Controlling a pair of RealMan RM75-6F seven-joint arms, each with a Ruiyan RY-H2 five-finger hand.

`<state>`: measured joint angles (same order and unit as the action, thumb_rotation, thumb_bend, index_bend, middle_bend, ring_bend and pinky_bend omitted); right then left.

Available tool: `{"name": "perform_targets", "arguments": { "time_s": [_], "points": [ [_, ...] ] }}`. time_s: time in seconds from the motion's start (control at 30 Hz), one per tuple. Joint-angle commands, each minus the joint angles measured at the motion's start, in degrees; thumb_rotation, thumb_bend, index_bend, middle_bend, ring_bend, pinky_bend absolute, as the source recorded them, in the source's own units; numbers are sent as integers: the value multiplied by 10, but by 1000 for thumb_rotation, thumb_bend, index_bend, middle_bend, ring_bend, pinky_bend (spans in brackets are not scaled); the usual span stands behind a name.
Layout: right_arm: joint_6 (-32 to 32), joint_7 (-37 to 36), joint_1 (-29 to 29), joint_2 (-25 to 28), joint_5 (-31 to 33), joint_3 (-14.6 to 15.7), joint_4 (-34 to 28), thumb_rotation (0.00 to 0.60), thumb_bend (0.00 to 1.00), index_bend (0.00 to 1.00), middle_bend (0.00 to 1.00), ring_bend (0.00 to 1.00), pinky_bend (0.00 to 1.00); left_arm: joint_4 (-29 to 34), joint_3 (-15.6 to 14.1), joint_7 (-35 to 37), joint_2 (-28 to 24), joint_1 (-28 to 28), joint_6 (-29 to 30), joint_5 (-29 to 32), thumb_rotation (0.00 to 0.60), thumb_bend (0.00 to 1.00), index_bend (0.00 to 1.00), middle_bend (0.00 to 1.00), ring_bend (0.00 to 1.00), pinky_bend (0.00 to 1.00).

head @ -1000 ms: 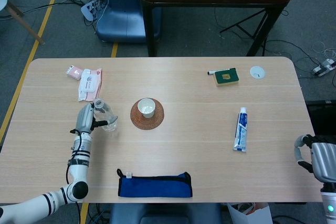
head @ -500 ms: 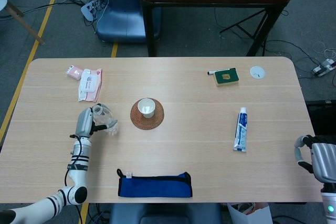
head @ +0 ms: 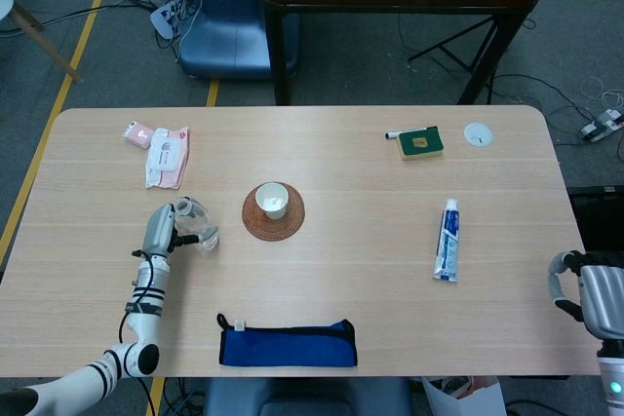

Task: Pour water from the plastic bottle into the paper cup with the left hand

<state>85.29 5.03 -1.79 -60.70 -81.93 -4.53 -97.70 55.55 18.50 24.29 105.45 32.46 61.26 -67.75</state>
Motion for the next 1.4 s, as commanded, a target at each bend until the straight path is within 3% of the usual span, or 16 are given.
{"name": "perform_targets", "arguments": {
  "time_s": [0.03,0.3,0.53,0.63,0.8,1.03,1.4],
  "points": [
    [0,0,0,0,0,0,0,600,461,562,515,473,465,3,-4,7,-4,0,-1,-7,600,254,558,679,412,317],
    [1,0,0,0,-1,1,0,600,461,562,515,474,465,-3,-9,31,-7,-2,1,-22,600,193,382,479,300,287],
    [1,0,1,1,-1,1,0,600,462,562,515,474,465,6,-7,30,-13,-2,-4,-18,600,139,94,368,214,257],
    [1,-1,1,1,-2,1,0,600,461,562,515,473,465,13,-6,30,-18,-3,-6,-16,600,117,27,338,192,250],
    [0,0,0,0,-2,1,0,600,462,562,515,474,465,30,-5,28,-29,-9,-4,-14,600,96,12,294,157,228],
    [0,2,0,-1,-4,2,0,600,462,562,515,473,465,61,1,10,-49,-18,3,-3,600,95,6,227,91,87],
    [-10,11,-4,-8,-1,5,5,600,462,562,515,474,465,162,-10,-14,-121,-51,10,3,600,86,5,166,40,81]
  ]
}}
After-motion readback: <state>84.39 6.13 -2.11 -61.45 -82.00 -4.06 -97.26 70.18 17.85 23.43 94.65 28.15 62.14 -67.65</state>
